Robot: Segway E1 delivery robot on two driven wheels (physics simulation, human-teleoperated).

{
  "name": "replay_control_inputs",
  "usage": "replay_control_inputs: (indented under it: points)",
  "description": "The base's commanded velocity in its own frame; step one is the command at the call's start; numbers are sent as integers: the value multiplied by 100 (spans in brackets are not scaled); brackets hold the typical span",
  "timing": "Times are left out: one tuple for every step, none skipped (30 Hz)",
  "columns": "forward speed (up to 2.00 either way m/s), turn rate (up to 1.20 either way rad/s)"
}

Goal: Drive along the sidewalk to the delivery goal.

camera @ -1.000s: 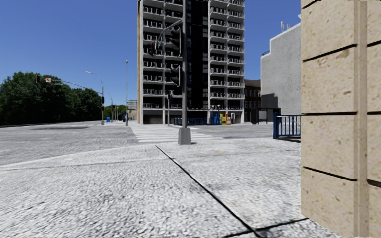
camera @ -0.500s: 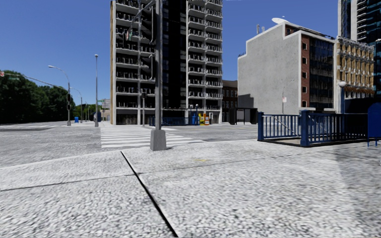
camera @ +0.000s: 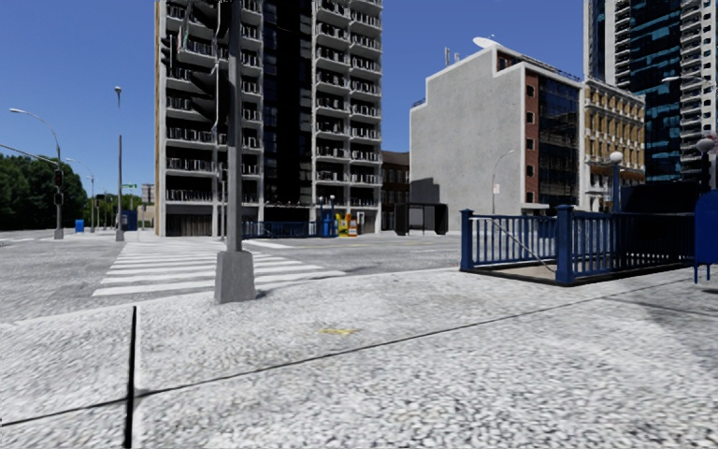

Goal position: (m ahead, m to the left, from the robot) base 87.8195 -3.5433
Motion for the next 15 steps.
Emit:
replay_control_inputs:
  points:
    - [200, 0]
    - [200, 0]
    - [200, 0]
    - [200, 0]
    - [200, 0]
    - [200, 0]
    - [200, 0]
    - [200, 0]
    - [200, 0]
    - [200, 0]
    - [200, 0]
    - [200, 0]
    - [200, 0]
    - [200, 0]
    - [195, 0]
